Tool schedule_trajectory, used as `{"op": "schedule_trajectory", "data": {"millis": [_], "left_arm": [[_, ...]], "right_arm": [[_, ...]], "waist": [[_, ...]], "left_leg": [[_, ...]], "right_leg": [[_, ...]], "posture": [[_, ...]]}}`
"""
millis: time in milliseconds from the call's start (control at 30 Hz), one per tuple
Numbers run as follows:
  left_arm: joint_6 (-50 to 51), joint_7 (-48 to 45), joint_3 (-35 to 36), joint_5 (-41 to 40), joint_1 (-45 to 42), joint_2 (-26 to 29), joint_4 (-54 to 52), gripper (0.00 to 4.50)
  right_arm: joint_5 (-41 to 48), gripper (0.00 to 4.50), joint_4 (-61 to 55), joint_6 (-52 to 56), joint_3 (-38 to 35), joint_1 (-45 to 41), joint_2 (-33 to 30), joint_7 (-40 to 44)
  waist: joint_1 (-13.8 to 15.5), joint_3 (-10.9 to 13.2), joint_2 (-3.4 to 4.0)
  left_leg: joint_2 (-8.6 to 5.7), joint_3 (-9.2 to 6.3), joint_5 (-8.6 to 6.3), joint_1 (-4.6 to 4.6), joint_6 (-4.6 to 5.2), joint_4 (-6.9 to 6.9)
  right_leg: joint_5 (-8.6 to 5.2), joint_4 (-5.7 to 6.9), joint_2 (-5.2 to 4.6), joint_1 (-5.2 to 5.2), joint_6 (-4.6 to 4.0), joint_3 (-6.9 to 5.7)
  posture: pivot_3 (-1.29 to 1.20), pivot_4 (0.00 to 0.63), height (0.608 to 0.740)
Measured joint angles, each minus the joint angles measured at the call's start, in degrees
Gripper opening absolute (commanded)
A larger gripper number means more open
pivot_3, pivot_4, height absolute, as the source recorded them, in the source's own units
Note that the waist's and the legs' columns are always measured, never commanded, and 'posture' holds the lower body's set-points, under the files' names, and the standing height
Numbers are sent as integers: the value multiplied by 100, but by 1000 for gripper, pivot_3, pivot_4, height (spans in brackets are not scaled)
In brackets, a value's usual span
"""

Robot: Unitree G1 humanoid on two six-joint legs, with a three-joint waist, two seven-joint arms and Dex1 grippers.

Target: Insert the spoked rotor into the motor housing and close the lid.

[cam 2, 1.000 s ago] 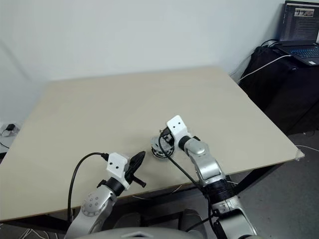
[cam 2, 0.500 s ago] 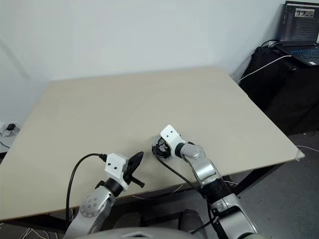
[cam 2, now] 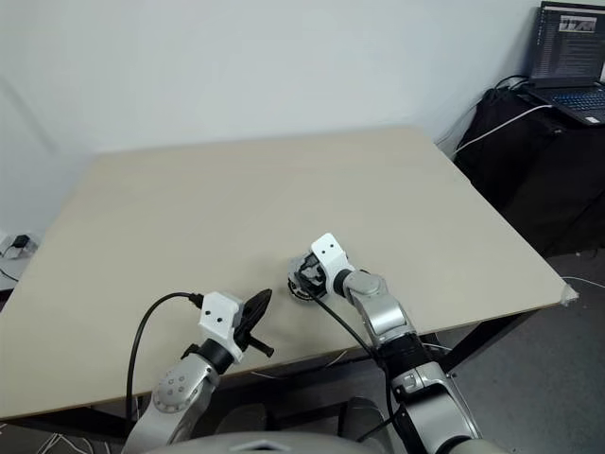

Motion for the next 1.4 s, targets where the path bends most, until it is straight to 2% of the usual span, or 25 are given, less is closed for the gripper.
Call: {"op": "schedule_trajectory", "data": {"millis": [67, 167, 200, 233, 867, 1033, 1400], "left_arm": [[-1, 1, 1, 0, 0, 0, 0, 0], [-2, 1, 3, 0, 0, -4, 0, 0], [-2, 2, 3, -1, 1, -7, 0, 0], [-3, 2, 3, 0, 1, -8, 0, 0], [-4, -11, 44, -9, -1, -12, 0, 0], [-4, -10, 44, -10, 0, -26, 0, 0], [-4, -20, 45, -12, -4, -31, 0, 0]], "right_arm": [[-3, 4130, -3, 11, 7, 0, -1, 15], [-12, 3594, -20, 38, 17, 0, -2, 22], [-12, 3290, -39, 66, 34, 0, -1, 23], [-10, 3222, -53, 81, 37, 0, -1, 23], [526, 3223, -577, 875, -283, 106, -161, 288], [360, 3223, -809, 575, 77, 267, -615, 618], [295, 3223, -921, 25, 242, 475, -845, 949]], "waist": [[-1, -1, 1], [-2, -1, 0], [-2, -2, 0], [-2, -2, 0], [26, -1, 0], [33, -1, 0], [33, 0, -2]], "left_leg": [[0, 0, 0, 1, 0, 0], [0, 0, 0, 1, 0, 0], [0, 0, 0, 1, 0, 0], [0, 0, 0, 1, 0, 0], [-1, 0, 0, -4, 0, 0], [-1, 0, -1, -4, 0, -3], [-1, -1, -1, -4, -1, -4]], "right_leg": [[0, 0, 0, 0, 0, 0], [0, 0, 0, 0, 0, 0], [0, 0, 0, 0, 0, 0], [0, 0, 0, 0, 0, 0], [0, -2, -1, -3, 0, 0], [0, -7, -2, -3, 0, -1], [-1, -8, -1, -3, 0, -1]], "posture": [[0, 0, 740], [0, 0, 740], [0, 0, 740], [0, 0, 740], [0, 0, 740], [0, 0, 740], [0, 0, 740]]}}
